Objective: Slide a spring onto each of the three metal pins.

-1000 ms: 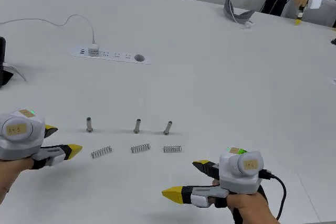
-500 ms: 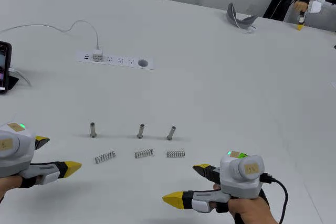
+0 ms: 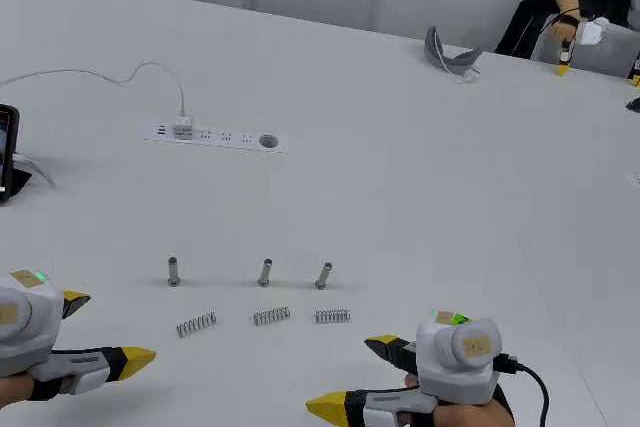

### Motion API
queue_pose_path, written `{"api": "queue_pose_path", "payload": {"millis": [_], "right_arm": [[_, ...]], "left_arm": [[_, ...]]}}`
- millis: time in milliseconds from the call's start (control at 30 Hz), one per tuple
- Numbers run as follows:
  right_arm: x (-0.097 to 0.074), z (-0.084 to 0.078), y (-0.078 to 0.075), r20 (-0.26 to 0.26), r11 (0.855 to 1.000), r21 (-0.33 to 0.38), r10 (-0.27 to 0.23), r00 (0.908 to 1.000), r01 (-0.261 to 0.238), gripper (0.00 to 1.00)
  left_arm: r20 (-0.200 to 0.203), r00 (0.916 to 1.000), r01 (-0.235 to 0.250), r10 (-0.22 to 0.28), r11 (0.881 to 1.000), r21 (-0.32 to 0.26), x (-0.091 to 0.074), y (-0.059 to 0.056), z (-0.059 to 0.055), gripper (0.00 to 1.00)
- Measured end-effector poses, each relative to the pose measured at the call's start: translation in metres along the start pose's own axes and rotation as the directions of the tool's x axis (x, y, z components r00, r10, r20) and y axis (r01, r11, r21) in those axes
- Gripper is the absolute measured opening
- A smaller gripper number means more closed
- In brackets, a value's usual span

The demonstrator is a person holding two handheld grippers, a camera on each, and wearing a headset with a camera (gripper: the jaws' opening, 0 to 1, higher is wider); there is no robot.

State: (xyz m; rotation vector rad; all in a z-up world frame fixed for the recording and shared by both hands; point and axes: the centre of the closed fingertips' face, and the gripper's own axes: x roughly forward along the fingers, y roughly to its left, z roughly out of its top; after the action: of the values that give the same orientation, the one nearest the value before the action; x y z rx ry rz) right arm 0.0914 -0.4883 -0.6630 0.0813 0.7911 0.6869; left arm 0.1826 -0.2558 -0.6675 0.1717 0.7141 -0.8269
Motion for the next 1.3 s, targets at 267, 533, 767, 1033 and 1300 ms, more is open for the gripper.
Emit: {"api": "queue_pose_path", "payload": {"millis": [267,533,767,1033,1300], "right_arm": [[-0.001,0.000,-0.002,0.002,1.000,-0.002,-0.004,1.0000,0.004,0.85],[-0.006,0.001,-0.007,0.007,1.000,-0.007,-0.015,0.9999,0.015,0.85],[-0.012,0.001,-0.011,0.012,1.000,-0.005,-0.031,0.9995,0.031,0.85],[-0.015,0.000,-0.014,0.017,0.999,0.002,-0.039,0.9991,0.039,0.84],[-0.015,-0.002,-0.014,0.012,0.999,0.002,-0.039,0.9992,0.039,0.84]], "left_arm": [[-0.022,0.9991,0.037,-0.036,0.998,0.048,0.011,-0.013,0.002,0.74],[-0.060,0.9935,0.101,-0.097,0.992,0.079,0.024,-0.027,0.000,0.74],[-0.087,0.9901,0.121,-0.111,0.986,0.119,0.039,-0.031,0.001,0.69],[-0.094,0.9885,0.130,-0.118,0.983,0.128,0.062,-0.036,0.003,0.52],[-0.107,0.9890,0.116,-0.102,0.984,0.138,0.082,-0.037,-0.002,0.33]]}}
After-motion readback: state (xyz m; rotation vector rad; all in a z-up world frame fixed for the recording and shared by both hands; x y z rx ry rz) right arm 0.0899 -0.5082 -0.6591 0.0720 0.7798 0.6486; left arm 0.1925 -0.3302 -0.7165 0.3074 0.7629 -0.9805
